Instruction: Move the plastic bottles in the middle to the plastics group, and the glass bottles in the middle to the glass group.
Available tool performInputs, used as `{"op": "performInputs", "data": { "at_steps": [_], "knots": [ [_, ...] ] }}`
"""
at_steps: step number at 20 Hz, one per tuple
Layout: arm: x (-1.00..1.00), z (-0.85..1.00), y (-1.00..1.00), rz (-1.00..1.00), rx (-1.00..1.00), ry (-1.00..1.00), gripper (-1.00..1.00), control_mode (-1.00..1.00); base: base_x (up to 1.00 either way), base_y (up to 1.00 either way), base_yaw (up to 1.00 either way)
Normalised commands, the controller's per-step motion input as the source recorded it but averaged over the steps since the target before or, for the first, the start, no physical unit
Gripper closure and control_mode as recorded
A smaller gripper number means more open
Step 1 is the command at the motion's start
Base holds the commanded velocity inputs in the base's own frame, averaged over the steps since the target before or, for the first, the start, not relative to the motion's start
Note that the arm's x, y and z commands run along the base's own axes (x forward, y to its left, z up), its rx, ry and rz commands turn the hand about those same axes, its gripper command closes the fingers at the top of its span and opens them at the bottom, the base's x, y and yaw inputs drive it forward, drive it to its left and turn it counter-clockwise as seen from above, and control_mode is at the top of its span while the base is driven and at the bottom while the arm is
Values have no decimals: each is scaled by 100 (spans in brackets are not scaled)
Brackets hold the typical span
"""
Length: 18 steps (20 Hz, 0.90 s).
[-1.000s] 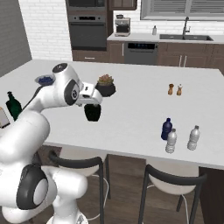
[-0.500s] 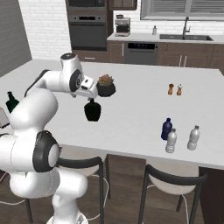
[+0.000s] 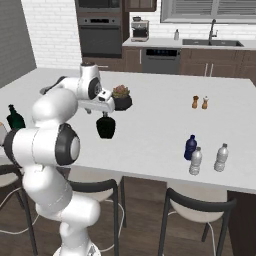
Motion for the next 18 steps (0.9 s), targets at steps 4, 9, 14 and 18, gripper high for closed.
{"op": "performInputs", "data": {
  "at_steps": [4,9,14,18],
  "knots": [
    [52,-29,19,3,0,2,-100,-100,0,0,0],
    [41,-21,18,2,0,0,-100,-100,0,0,0],
    [53,-14,2,2,0,0,-100,-100,0,0,0],
    [46,-13,0,3,0,0,-100,-100,0,0,0]
  ]
}}
